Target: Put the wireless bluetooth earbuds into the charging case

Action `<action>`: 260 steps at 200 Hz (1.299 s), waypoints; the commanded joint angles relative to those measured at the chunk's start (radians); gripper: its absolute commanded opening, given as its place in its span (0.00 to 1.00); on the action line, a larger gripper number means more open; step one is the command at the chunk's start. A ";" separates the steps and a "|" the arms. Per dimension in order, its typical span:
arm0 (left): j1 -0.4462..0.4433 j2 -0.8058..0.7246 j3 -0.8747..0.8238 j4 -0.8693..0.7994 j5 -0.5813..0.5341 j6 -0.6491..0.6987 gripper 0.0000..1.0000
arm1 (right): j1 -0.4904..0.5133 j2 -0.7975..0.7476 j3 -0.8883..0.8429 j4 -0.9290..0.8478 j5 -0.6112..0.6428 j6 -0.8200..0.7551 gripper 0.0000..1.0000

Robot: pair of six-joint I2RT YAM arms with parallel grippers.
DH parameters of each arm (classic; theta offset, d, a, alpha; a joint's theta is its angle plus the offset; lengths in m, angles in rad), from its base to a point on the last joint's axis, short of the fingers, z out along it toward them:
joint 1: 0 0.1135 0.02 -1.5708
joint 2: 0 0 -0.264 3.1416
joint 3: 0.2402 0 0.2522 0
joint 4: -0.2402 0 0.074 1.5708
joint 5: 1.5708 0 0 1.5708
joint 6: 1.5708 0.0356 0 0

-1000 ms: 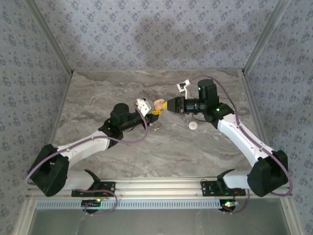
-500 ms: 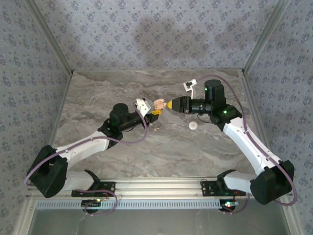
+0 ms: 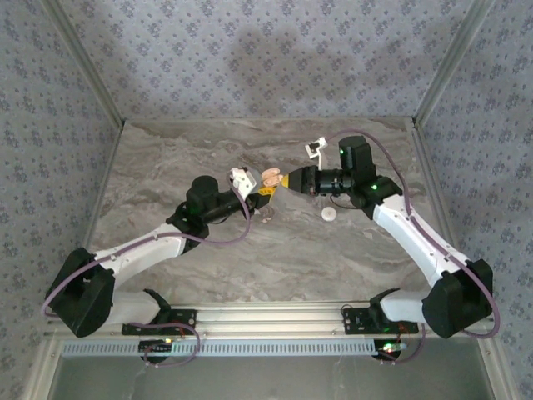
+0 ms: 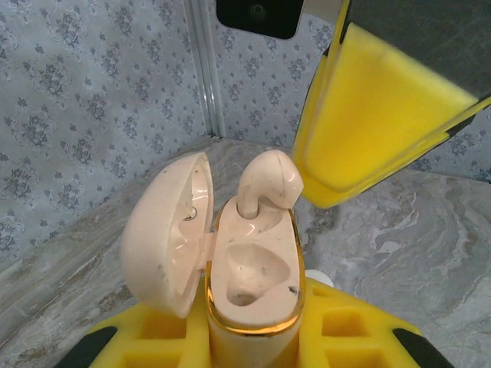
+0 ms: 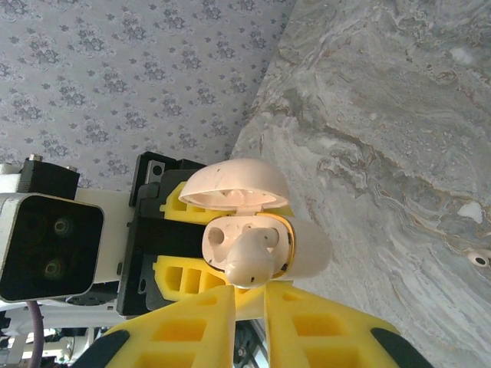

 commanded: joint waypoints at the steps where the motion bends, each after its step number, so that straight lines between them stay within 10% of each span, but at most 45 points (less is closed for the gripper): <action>1: -0.007 -0.028 0.013 0.020 0.014 0.013 0.17 | 0.006 0.013 0.028 0.024 -0.008 0.006 0.19; 135: -0.007 -0.029 0.013 0.007 0.016 0.024 0.17 | 0.035 0.032 0.066 -0.005 0.020 0.005 0.13; 260: 0.001 -0.052 -0.010 0.001 0.000 0.018 0.17 | -0.004 -0.020 0.144 -0.111 0.030 -0.083 0.29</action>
